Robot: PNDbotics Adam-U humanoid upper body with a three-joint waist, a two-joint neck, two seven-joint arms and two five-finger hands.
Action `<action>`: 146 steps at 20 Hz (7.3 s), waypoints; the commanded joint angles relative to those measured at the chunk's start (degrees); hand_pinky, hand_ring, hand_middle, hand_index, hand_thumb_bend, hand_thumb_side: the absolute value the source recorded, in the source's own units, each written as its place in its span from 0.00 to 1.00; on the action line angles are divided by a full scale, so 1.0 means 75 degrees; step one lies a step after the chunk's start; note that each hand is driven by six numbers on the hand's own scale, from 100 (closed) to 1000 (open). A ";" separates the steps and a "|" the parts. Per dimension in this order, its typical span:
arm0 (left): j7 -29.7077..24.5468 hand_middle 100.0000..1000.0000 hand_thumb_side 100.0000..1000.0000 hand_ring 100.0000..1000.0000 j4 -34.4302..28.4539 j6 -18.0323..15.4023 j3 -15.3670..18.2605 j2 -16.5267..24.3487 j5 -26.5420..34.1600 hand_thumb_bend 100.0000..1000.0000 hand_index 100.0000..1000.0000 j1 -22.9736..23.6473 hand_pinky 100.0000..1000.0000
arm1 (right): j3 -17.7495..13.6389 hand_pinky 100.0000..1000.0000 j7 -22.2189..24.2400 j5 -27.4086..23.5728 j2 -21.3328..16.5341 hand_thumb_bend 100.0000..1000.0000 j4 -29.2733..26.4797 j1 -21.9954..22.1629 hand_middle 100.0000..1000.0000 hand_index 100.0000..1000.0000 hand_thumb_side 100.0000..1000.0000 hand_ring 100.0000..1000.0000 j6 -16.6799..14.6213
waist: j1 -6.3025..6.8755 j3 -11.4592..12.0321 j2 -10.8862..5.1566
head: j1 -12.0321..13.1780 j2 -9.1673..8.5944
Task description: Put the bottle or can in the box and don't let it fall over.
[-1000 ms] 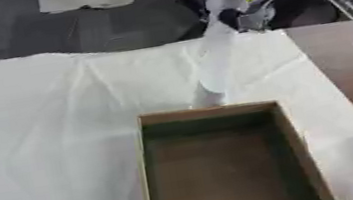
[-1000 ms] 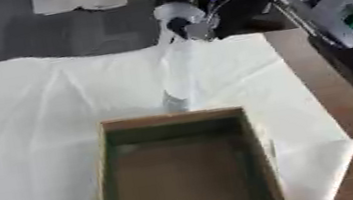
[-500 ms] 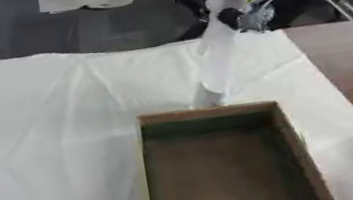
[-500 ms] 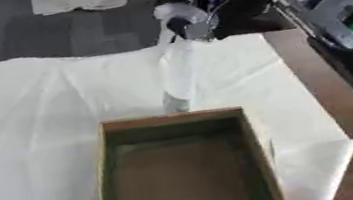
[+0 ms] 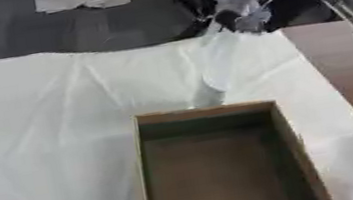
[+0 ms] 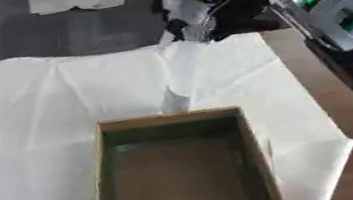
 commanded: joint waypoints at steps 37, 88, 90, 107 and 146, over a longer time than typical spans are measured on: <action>-0.0086 0.79 1.00 0.83 -0.0149 -0.0024 0.0032 0.0096 0.0067 0.19 0.79 -0.0054 0.78 | -0.0435 0.65 -0.0499 0.0253 -0.0454 0.11 0.0131 0.0131 0.57 0.71 0.00 0.64 -0.0014 | 0.0025 -0.0080 -0.0162 | -0.0055 -0.0157; -0.0065 0.80 1.00 0.83 -0.0139 -0.0037 0.0078 0.0043 0.0091 0.19 0.78 -0.0131 0.79 | -0.0264 0.59 -0.0589 0.0102 -0.0427 0.11 -0.0181 0.0268 0.50 0.68 0.00 0.53 0.0175 | -0.0110 0.0036 -0.0085 | -0.0176 -0.0231; -0.0061 0.80 1.00 0.83 -0.0136 -0.0038 0.0084 0.0043 0.0091 0.19 0.78 -0.0129 0.79 | -0.0274 0.59 -0.0593 0.0087 -0.0424 0.10 -0.0191 0.0265 0.48 0.67 0.00 0.51 0.0176 | -0.0119 0.0038 -0.0087 | -0.0175 -0.0218; -0.0106 0.80 1.00 0.83 -0.0098 -0.0015 0.0063 0.0030 0.0088 0.19 0.78 -0.0140 0.79 | -0.0374 0.57 -0.0941 -0.0102 -0.0473 0.00 -0.0258 0.0345 0.45 0.64 0.00 0.47 0.0189 | -0.0132 0.0009 -0.0087 | -0.0181 -0.0225; -0.0076 0.80 1.00 0.83 -0.0077 -0.0070 0.0152 -0.0036 0.0108 0.19 0.78 -0.0134 0.79 | -0.0465 0.53 -0.1173 0.0237 -0.0576 0.00 -0.0468 0.0645 0.23 0.46 0.00 0.28 -0.0193 | -0.0174 0.0072 -0.0083 | -0.0239 -0.0315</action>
